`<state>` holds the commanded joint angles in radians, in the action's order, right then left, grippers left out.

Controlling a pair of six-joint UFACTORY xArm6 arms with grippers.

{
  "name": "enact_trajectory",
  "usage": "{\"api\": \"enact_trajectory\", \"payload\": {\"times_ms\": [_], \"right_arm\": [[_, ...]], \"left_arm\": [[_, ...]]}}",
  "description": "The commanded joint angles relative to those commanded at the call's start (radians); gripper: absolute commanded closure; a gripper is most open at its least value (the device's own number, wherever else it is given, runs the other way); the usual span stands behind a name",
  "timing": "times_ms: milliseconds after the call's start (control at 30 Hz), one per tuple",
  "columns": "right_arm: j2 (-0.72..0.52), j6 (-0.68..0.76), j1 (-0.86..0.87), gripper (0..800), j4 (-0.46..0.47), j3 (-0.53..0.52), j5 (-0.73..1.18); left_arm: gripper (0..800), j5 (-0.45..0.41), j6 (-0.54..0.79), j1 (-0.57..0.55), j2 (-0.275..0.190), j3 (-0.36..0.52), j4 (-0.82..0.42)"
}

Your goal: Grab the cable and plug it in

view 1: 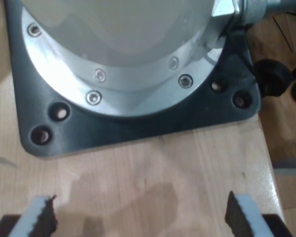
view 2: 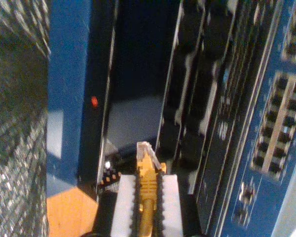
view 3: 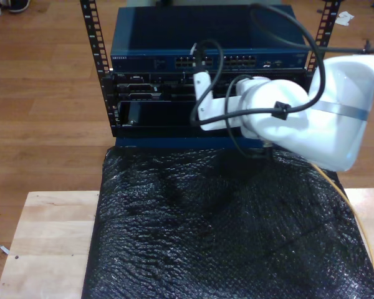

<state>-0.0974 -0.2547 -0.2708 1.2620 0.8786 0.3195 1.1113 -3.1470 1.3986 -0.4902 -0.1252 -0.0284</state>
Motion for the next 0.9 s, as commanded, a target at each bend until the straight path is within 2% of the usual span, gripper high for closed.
{"api": "enact_trajectory", "payload": {"times_ms": [167,300,467,900], "right_arm": [[-0.002,0.087,0.005,799,0.112,-0.011,0.002],[-0.009,0.216,0.011,799,0.141,0.0,0.003],[-0.008,0.236,0.014,799,0.253,-0.002,0.005],[-0.003,0.269,-0.008,799,0.315,0.008,0.005]], "left_arm": [[0,0.0,-0.002,0.0,0.0,0.0,0.0],[0,0.0,0.0,0.0,0.0,0.0,0.0],[0,0.0,0.0,0.0,0.0,0.0,0.0],[0,0.0,0.0,0.0,0.0,0.0,0.0]]}}
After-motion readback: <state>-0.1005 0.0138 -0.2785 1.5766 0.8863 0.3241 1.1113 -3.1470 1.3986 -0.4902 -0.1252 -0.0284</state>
